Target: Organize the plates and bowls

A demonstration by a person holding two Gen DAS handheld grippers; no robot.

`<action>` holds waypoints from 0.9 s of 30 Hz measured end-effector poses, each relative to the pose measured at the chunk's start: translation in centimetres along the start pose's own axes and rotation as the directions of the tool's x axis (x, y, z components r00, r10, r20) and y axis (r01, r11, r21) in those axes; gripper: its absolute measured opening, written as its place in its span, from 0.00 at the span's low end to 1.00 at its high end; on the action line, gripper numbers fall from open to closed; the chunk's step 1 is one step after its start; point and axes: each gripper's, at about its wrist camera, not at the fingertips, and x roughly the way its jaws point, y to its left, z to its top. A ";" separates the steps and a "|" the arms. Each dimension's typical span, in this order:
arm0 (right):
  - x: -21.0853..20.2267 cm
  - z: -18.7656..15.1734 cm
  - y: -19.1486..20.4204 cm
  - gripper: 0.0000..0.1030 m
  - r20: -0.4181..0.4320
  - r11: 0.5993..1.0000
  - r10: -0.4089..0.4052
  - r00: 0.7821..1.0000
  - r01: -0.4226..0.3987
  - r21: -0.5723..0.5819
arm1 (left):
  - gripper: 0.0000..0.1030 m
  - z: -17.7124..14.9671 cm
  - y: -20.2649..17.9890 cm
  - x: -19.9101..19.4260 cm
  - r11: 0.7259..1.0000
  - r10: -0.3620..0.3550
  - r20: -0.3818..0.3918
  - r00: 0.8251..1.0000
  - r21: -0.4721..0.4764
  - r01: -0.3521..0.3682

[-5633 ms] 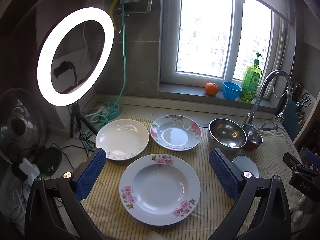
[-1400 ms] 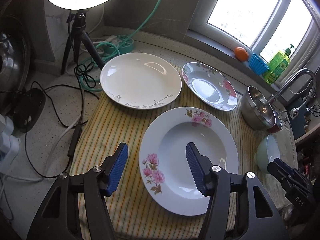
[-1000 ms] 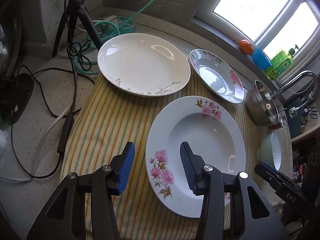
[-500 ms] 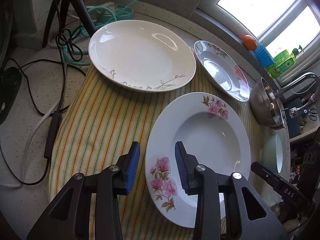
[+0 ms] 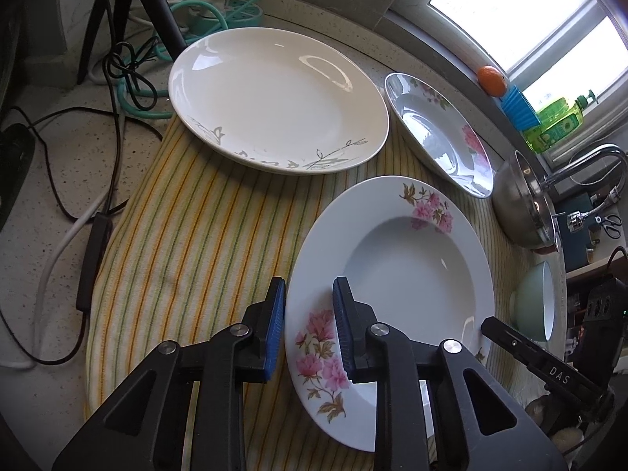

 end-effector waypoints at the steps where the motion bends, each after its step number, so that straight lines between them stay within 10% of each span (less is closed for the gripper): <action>1: 0.0 0.0 0.0 0.23 -0.001 1.000 0.001 1.000 -0.001 0.000 | 0.21 0.0 -0.1 0.0 1.000 0.003 0.001 1.000 0.002 -0.003; 27: 0.7 0.0 0.8 0.21 -0.027 1.000 0.022 0.999 -0.022 -0.022 | 0.21 -0.3 -0.3 0.0 1.000 0.002 0.002 1.000 -0.012 -0.002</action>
